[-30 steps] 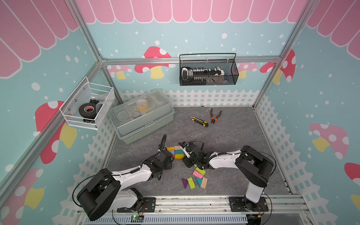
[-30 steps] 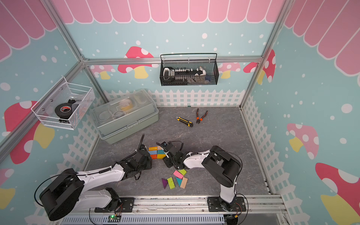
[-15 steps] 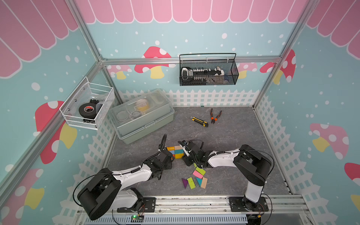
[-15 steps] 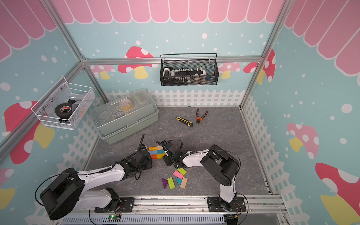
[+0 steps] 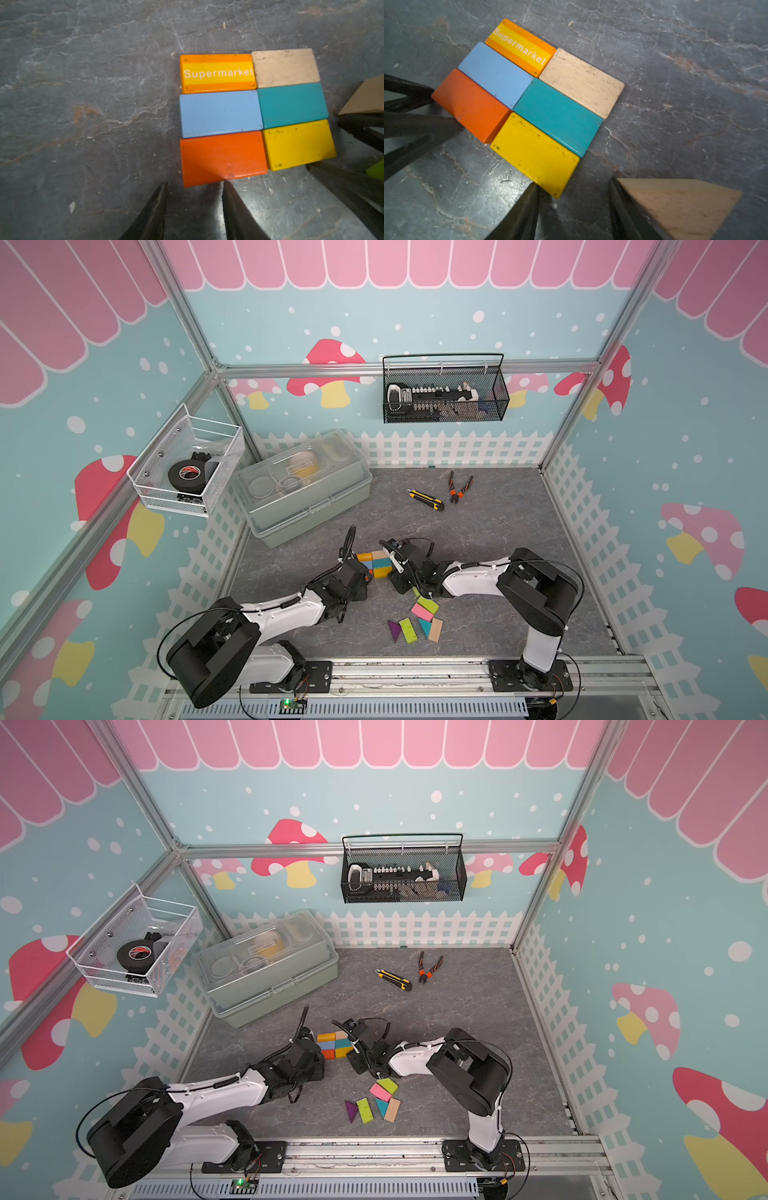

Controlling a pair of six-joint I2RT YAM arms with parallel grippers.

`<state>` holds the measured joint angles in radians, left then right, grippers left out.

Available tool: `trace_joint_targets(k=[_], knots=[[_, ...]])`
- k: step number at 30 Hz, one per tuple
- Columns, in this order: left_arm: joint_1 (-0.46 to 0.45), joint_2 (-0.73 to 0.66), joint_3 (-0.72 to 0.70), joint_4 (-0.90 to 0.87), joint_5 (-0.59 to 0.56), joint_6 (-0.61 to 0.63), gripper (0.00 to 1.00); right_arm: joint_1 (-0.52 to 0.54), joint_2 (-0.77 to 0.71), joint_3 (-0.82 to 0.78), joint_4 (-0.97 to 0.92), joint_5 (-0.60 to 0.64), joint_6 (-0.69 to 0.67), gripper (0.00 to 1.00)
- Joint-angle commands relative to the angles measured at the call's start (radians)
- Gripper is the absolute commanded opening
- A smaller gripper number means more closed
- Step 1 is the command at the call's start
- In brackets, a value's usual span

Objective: Assemble a piece of candy with building blocks
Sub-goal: Assemble the building blocks at the center of the board.

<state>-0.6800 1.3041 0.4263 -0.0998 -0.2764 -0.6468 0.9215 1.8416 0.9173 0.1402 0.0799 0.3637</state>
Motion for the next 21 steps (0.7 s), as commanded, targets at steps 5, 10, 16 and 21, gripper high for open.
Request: trace_joint_targets(k=[5, 10, 16, 21], knots=[[0.006, 0.018, -0.01, -0.03, 0.022, 0.003, 0.44, -0.008, 0.022, -0.014, -0.023, -0.026, 0.032, 0.54], [0.007, 0.009, -0.018, -0.023, 0.032, 0.001, 0.44, -0.007, 0.027, -0.015, -0.017, -0.039, 0.034, 0.54], [0.007, 0.002, -0.026, -0.011, 0.045, 0.006, 0.43, -0.008, 0.031, -0.015, -0.006, -0.061, 0.036, 0.52], [0.006, 0.0, -0.027, -0.011, 0.048, 0.01, 0.43, -0.007, 0.033, -0.018, -0.001, -0.071, 0.034, 0.5]])
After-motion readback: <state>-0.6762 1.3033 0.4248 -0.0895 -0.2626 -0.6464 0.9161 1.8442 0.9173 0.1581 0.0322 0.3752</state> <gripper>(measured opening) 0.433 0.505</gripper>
